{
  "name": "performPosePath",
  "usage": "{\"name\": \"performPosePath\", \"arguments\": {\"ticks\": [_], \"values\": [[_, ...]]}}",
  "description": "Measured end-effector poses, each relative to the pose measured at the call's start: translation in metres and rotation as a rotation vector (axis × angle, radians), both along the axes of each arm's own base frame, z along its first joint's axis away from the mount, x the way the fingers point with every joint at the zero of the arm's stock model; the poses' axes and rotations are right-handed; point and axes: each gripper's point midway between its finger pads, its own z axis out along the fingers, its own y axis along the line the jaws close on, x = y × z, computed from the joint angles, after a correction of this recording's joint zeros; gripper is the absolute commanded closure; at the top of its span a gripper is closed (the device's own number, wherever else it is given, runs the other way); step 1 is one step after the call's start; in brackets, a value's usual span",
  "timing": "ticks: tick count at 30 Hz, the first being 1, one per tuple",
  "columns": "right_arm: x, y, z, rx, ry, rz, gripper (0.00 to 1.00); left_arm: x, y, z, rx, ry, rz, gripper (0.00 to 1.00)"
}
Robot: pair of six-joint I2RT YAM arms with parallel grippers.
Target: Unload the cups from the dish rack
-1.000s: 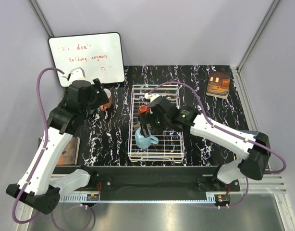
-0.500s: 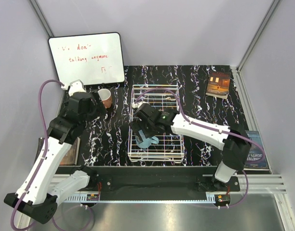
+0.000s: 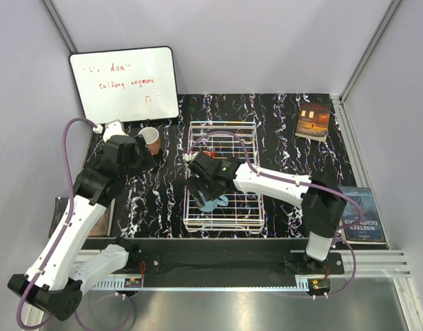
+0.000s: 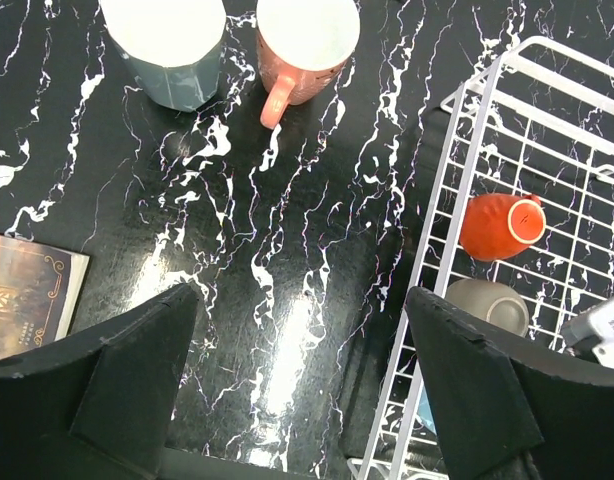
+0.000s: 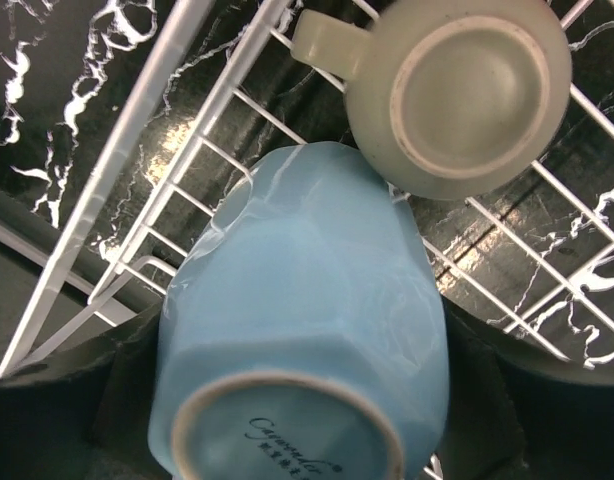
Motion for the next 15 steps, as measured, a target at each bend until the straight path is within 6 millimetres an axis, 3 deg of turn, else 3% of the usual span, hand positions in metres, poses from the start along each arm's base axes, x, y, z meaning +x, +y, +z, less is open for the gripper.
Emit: {"name": "performPosePath", "arguments": {"ticks": [2, 3, 4, 11, 15], "values": [[0.001, 0.001, 0.002, 0.003, -0.008, 0.003, 0.70, -0.001, 0.000, -0.002, 0.000, 0.004, 0.000, 0.10], [0.002, 0.002, 0.003, 0.008, -0.009, 0.003, 0.89, -0.001, 0.000, -0.003, 0.000, 0.006, 0.000, 0.10], [0.002, 0.002, 0.003, 0.008, -0.011, 0.003, 1.00, -0.001, 0.000, -0.004, -0.002, 0.008, 0.000, 0.11], [0.001, -0.006, 0.011, 0.006, -0.025, -0.014, 1.00, -0.002, -0.003, -0.009, -0.012, 0.017, -0.009, 0.11], [0.001, -0.014, 0.043, 0.054, -0.071, -0.035, 1.00, -0.001, -0.006, -0.008, -0.027, 0.013, -0.014, 0.12]]}}
